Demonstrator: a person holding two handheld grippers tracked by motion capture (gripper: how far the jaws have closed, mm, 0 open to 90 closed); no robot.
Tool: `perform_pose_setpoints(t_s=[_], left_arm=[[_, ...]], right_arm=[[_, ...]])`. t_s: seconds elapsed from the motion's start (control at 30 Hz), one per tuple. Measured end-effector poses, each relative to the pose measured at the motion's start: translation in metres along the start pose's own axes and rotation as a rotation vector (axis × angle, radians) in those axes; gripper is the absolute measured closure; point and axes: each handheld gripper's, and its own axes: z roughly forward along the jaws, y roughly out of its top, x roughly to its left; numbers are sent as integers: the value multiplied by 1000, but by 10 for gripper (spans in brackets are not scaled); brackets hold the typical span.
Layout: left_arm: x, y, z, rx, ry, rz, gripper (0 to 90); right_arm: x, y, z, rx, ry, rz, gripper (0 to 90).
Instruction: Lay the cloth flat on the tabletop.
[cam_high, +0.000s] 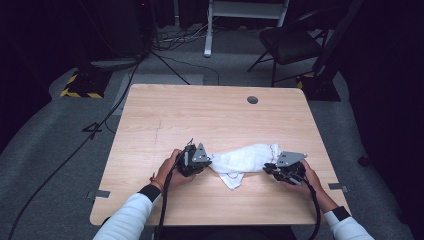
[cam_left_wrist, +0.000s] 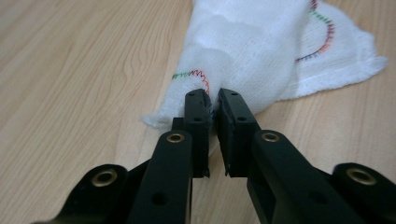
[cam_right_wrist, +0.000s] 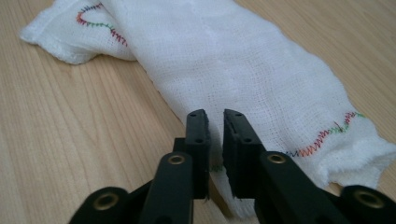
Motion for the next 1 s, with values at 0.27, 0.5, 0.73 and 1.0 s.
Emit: perform_pose_setpoints(t_s=[0.27, 0.5, 0.73, 1.0], left_arm=[[-3, 9, -22, -83, -16, -26, 848], [-21, 22, -65, -169, -2, -7, 847], [-19, 28, -76, -164, 22, -10, 843], [45, 29, -9, -51, 91, -160, 756]], right_arm=[[-1, 7, -21, -69, 5, -1, 892], [15, 24, -75, -202, -13, 8, 894], [19, 40, -107, -282, -56, 26, 895], [-35, 60, -45, -142, -165, 75, 867]])
